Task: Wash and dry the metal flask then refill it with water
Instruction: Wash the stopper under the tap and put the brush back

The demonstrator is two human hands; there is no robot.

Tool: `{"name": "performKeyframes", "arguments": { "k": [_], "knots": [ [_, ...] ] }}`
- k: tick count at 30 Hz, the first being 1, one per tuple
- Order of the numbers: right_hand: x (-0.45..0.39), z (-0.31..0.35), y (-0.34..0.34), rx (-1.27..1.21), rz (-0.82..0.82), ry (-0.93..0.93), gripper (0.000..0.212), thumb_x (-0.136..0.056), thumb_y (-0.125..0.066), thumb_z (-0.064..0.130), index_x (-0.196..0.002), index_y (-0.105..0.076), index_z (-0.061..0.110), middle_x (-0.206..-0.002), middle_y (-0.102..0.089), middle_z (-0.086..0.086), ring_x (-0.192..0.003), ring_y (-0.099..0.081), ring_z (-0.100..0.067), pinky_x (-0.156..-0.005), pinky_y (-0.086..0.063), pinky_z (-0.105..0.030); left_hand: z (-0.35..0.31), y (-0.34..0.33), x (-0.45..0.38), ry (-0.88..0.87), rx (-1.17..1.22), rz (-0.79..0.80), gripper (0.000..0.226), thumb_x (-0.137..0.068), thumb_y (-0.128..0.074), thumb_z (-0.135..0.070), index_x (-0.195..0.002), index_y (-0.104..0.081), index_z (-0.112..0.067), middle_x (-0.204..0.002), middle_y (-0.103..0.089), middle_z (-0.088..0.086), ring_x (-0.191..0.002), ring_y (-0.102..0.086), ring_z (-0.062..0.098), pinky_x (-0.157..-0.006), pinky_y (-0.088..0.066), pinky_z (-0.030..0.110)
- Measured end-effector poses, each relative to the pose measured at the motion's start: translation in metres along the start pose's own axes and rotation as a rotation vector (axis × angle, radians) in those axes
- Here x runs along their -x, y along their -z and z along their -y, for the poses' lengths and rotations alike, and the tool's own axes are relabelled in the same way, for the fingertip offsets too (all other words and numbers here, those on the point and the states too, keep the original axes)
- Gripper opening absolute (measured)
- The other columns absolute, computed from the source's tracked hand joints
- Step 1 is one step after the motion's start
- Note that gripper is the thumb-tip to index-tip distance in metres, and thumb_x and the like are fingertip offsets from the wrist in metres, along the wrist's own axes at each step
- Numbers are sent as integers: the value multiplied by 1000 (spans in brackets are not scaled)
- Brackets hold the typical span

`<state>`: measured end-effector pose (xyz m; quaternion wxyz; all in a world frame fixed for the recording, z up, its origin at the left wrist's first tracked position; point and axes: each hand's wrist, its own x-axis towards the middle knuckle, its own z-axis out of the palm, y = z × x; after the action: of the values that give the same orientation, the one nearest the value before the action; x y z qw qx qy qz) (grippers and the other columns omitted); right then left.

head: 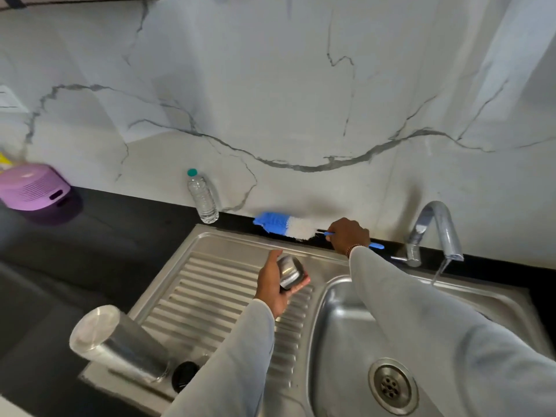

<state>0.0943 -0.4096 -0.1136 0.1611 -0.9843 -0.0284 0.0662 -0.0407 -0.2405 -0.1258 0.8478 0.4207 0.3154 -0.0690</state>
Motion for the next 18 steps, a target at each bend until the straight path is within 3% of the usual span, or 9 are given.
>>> {"name": "performKeyframes", "arguments": {
  "k": [2, 7, 11, 15, 18],
  "knots": [
    [-18, -7, -15, 18, -43, -47, 20, -94, -61, 32, -110, -71, 24, -114, -69, -4, -110, -61, -28, -93, -44, -39, 2, 1, -4, 10, -6, 16, 59, -78, -80, -40, -118, -62, -1, -102, -65, 24, -79, -69, 36, -74, -60, 47],
    [-43, -21, -39, 29, -70, -98, 23, -95, -64, 28, -112, -72, 15, -116, -66, -11, -109, -61, -32, -88, -55, -39, 8, 2, -18, 45, -24, 38, 34, -94, -69, -32, -107, -64, -1, -94, -70, 25, -71, -72, 35, -80, -61, 52],
    [-44, -23, -50, 58, -109, -118, 26, -96, -63, 26, -119, -67, 13, -122, -61, -11, -116, -57, -30, -85, -54, -41, 7, 0, -26, 82, -34, 54, 40, -97, -65, -34, -113, -64, 2, -93, -72, 26, -76, -71, 36, -82, -61, 52],
    [-34, -24, -52, -23, -132, -65, 39, -95, -60, 18, -132, -56, 7, -136, -48, -18, -126, -46, -36, -99, -45, -43, 10, -9, -31, 95, -28, 68, 47, -96, -66, -36, -121, -62, 3, -101, -72, 28, -82, -71, 39, -82, -61, 52],
    [-1, -21, -47, -314, -124, 2, 54, -93, -54, 3, -146, -41, 4, -148, -39, -20, -137, -37, -38, -112, -35, -40, 15, -23, -32, 83, -36, 64, 50, -96, -68, -34, -126, -59, 4, -106, -70, 29, -90, -71, 42, -81, -61, 53]
  ]
}}
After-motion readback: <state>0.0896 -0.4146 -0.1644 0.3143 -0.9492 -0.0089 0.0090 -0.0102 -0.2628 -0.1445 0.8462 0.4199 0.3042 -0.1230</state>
